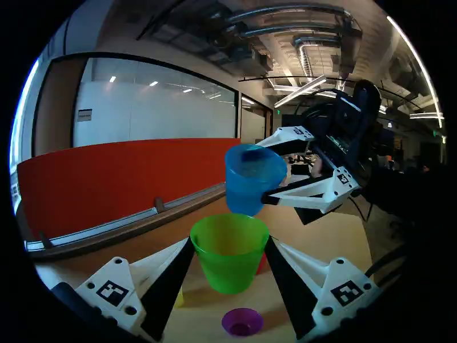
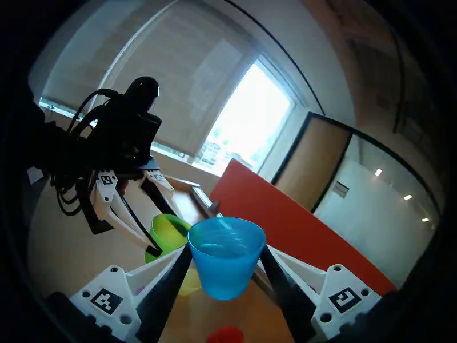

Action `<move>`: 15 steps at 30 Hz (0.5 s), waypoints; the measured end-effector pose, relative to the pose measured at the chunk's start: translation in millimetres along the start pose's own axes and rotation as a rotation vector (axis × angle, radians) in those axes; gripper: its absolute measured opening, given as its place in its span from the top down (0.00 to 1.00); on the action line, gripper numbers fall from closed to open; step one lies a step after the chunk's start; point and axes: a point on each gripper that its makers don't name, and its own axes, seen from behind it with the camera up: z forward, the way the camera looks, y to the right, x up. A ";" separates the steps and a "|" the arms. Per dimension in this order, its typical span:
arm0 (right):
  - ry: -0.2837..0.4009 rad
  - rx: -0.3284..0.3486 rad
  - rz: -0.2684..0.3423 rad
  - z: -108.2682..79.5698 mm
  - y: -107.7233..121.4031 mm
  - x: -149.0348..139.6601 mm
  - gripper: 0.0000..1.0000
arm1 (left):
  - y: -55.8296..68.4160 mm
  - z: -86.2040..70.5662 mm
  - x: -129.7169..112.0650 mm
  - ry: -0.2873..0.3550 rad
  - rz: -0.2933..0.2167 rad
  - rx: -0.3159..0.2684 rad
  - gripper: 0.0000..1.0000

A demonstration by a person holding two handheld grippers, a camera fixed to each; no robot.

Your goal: Pour water

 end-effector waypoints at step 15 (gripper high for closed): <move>0.009 -0.020 -0.094 13.2 8.6 11.8 0.11 | 7.8 -0.1 5.1 0.006 0.005 -0.012 0.13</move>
